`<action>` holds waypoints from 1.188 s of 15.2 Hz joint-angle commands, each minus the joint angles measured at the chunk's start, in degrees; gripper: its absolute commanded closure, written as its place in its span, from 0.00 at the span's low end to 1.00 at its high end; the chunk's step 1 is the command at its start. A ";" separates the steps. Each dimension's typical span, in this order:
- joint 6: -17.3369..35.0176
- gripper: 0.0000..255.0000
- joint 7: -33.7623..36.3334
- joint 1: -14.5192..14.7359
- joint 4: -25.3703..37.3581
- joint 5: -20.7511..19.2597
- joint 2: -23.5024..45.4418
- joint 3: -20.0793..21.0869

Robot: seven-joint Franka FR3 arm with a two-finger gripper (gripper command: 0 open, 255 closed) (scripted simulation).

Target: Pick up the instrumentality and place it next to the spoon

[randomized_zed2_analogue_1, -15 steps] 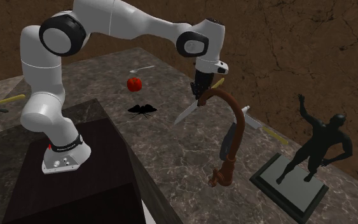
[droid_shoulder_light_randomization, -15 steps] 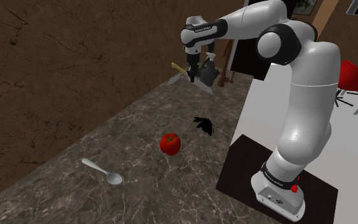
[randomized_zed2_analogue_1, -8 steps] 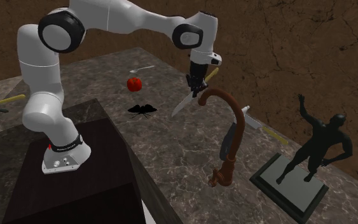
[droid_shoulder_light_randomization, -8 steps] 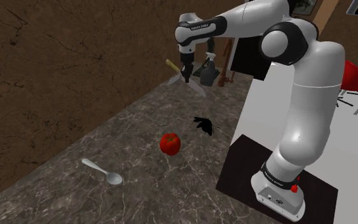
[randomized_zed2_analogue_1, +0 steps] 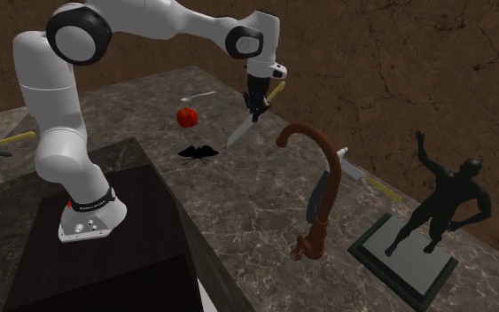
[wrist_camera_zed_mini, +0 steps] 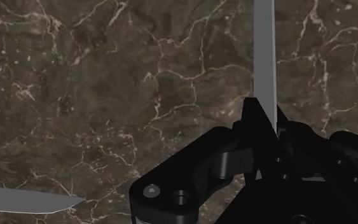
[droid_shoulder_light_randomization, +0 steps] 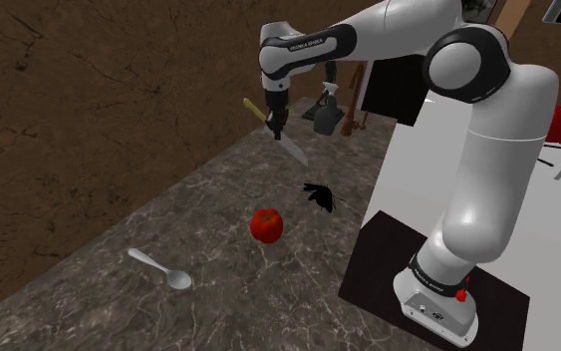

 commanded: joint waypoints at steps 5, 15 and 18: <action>-0.28 1.00 7.52 4.56 -0.34 0.18 -0.55 2.97; -1.76 1.00 19.84 12.30 4.84 0.13 3.10 7.71; -2.64 1.00 23.46 14.73 7.91 -0.09 5.25 8.95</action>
